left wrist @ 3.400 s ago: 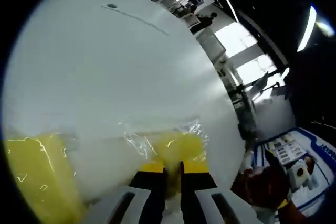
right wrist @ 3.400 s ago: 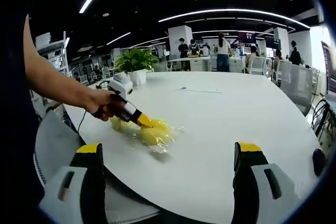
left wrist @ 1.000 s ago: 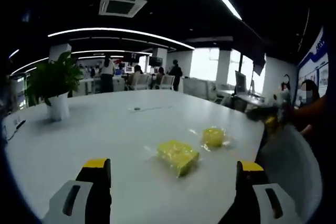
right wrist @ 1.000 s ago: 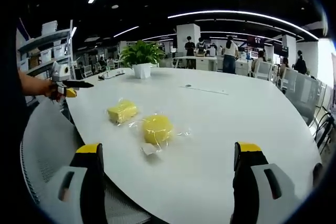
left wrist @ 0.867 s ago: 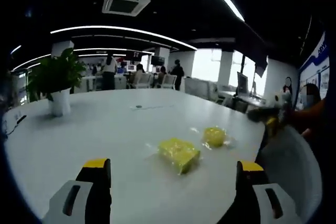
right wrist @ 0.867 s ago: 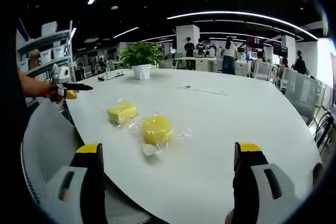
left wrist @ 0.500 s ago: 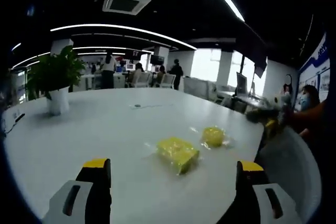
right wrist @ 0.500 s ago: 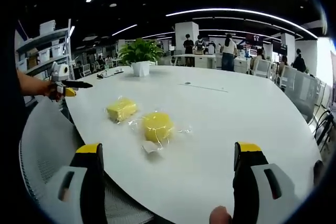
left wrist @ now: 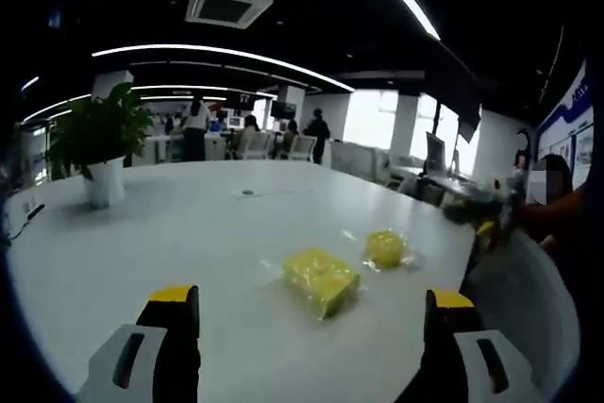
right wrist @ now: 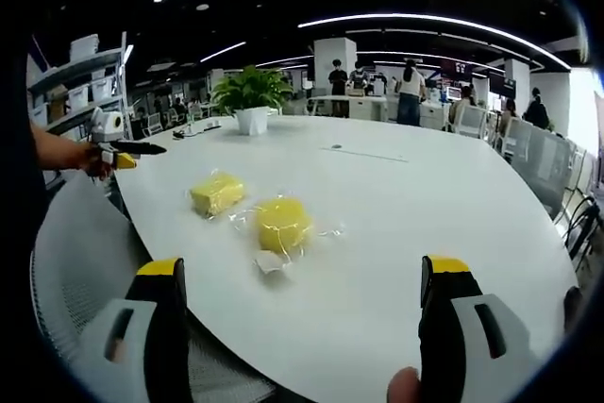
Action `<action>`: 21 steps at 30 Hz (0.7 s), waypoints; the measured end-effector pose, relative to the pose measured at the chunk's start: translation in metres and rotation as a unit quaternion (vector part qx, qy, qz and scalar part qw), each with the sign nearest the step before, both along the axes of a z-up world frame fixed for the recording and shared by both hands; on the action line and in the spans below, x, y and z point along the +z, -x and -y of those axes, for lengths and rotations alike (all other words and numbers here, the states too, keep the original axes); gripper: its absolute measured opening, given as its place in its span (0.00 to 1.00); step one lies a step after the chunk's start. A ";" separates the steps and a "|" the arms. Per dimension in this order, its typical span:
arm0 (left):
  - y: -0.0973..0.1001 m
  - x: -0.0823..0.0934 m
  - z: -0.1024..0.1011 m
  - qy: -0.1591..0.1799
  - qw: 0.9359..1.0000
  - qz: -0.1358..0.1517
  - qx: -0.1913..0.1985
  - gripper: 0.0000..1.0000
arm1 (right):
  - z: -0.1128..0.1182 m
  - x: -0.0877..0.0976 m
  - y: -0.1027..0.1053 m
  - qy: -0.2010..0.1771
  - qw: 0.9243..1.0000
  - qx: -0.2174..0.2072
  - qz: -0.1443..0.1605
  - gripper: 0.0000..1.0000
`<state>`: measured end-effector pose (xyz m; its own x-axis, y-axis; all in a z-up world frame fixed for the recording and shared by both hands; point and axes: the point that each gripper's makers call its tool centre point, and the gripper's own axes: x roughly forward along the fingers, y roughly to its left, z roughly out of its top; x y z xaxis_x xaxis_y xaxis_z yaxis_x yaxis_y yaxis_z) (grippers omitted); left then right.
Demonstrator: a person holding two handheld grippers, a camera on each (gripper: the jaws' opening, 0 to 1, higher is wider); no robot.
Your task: Compare the silicone blocks by pressing each to a similar depth, holding the contact briefly, and releasing to observe deformation and rebound differences across the visible hardness samples.
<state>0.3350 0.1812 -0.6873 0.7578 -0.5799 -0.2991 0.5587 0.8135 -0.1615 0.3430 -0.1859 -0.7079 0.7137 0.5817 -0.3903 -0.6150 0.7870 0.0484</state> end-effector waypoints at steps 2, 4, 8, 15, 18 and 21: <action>-0.002 0.001 -0.001 -0.002 1.000 0.002 0.002 1.00 | 0.000 0.000 -0.001 0.000 1.000 -0.001 -0.001 0.97; -0.003 0.002 -0.002 0.001 1.000 0.005 0.004 1.00 | 0.000 -0.001 -0.002 0.000 1.000 -0.001 -0.003 0.97; -0.005 0.002 -0.003 0.001 1.000 0.005 0.002 1.00 | 0.001 -0.002 -0.003 0.000 1.000 -0.003 -0.006 0.97; -0.004 0.000 -0.006 0.005 1.000 0.002 0.008 1.00 | 0.001 -0.001 -0.003 0.003 1.000 -0.004 -0.007 0.97; -0.004 -0.001 -0.008 0.005 1.000 0.002 0.012 1.00 | 0.000 -0.001 -0.001 0.002 1.000 -0.003 -0.005 0.97; -0.004 0.001 -0.009 0.008 1.000 0.004 0.013 1.00 | -0.001 -0.001 0.000 0.002 1.000 -0.003 -0.004 0.97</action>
<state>0.3391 0.1899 -0.6865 0.7751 -0.5643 -0.2843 0.5386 0.8253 -0.1697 0.3433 -0.1853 -0.7086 0.7139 0.5759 -0.3984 -0.6104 0.7906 0.0490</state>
